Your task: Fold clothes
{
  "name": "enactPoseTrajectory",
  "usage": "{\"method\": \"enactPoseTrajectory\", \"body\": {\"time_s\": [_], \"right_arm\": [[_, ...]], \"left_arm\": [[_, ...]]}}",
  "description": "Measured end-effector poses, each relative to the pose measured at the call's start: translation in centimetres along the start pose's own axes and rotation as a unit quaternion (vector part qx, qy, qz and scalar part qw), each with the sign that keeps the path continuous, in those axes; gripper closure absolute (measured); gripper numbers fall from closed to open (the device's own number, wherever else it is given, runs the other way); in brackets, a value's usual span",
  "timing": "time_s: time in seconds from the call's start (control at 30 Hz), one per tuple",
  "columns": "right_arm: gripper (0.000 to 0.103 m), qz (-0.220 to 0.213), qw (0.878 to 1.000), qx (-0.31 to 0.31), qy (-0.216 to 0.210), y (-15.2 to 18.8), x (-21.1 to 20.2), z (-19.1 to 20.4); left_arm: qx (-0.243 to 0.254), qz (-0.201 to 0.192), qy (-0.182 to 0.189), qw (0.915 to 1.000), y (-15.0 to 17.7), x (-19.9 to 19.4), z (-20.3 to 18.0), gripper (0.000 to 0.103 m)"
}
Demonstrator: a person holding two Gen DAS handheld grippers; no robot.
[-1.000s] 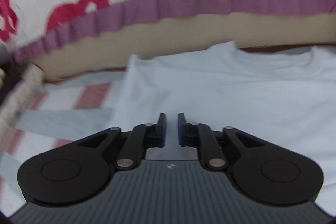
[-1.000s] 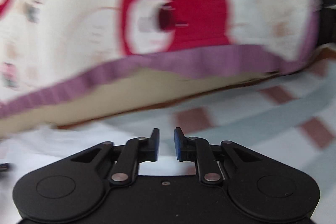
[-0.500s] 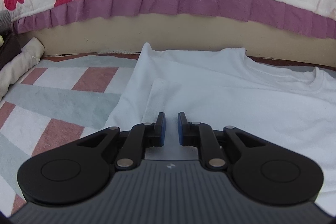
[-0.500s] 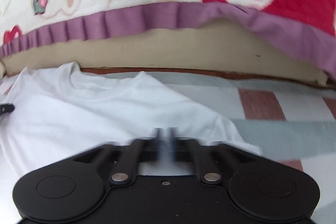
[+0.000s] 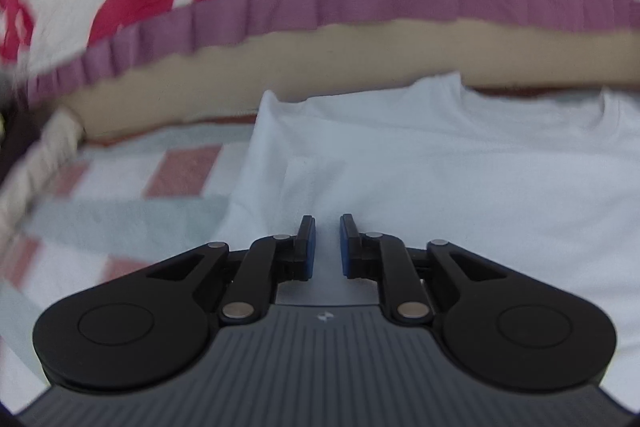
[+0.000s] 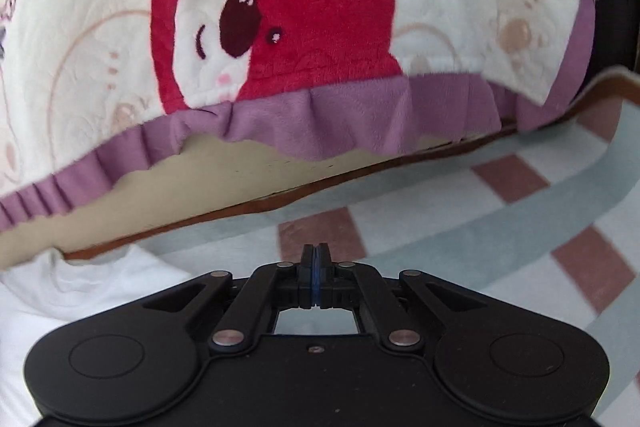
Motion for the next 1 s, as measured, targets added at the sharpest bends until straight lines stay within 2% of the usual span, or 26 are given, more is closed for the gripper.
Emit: {"method": "enactPoseTrajectory", "body": {"time_s": [0.03, 0.07, 0.17, 0.27, 0.37, 0.4, 0.5, 0.57, 0.63, 0.73, 0.8, 0.9, 1.0], "right_arm": [[0.098, 0.004, 1.0, 0.004, -0.011, 0.1, -0.1, 0.4], [0.093, 0.006, 1.0, 0.007, -0.022, 0.2, -0.5, 0.8], [0.092, 0.012, 0.998, 0.032, -0.051, 0.7, -1.4, 1.8], [0.083, 0.038, 0.992, 0.094, -0.076, 1.9, -2.9, 2.2], [0.073, 0.073, 0.98, 0.151, -0.107, 4.4, -5.3, 3.2], [0.067, 0.09, 0.975, 0.168, -0.116, 5.8, -6.4, 3.8], [0.066, 0.14, 0.955, 0.22, -0.141, 9.9, -9.9, 5.4], [0.066, 0.194, 0.942, 0.218, -0.168, 12.6, -11.4, 8.1], [0.064, 0.247, 0.933, 0.189, -0.18, 14.5, -12.5, 10.9], [0.055, 0.328, 0.916, 0.134, -0.191, 16.9, -14.2, 14.7], [0.054, 0.374, 0.903, 0.1, -0.186, 18.3, -15.7, 16.2], [0.049, 0.425, 0.88, 0.093, -0.191, 19.7, -18.4, 17.0], [0.047, 0.461, 0.866, 0.086, -0.172, 20.4, -20.4, 16.9]], "left_arm": [[0.017, -0.009, -0.033, 0.9993, -0.5, 0.0, 0.9, 0.088], [0.016, -0.007, -0.039, 0.9991, -1.0, -0.1, 2.0, 0.088], [-0.007, 0.033, 0.011, 0.9994, -2.7, -0.2, 5.0, 0.088], [0.052, 0.093, 0.045, 0.9932, -0.8, -2.7, 7.0, 0.087], [0.117, 0.155, 0.077, 0.978, 1.6, -5.5, 9.2, 0.087], [0.138, 0.175, 0.088, 0.9708, 2.3, -6.5, 9.9, 0.087], [0.202, 0.234, 0.119, 0.9436, 4.6, -9.5, 12.3, 0.082], [0.201, 0.244, 0.15, 0.9368, 6.7, -12.0, 14.4, 0.075], [0.18, 0.273, 0.18, 0.9278, 9.2, -13.2, 16.0, 0.074], [0.181, 0.318, 0.216, 0.9053, 13.3, -13.9, 16.8, 0.072], [0.19, 0.327, 0.219, 0.8996, 15.4, -14.3, 17.5, 0.072], [0.195, 0.334, 0.242, 0.8899, 17.5, -15.0, 18.2, 0.069], [0.205, 0.328, 0.258, 0.8854, 18.6, -15.5, 18.9, 0.062]]}}
Point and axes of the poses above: each gripper's, at about its wrist camera, not at the fingertips, and x roughly the way its jaws point, z to its left, y to its underside, the point moved 7 cm from there along x, roughly the way its jaws point, and after that the axes turned 13 degrees about -y, right-handed, at the moved point
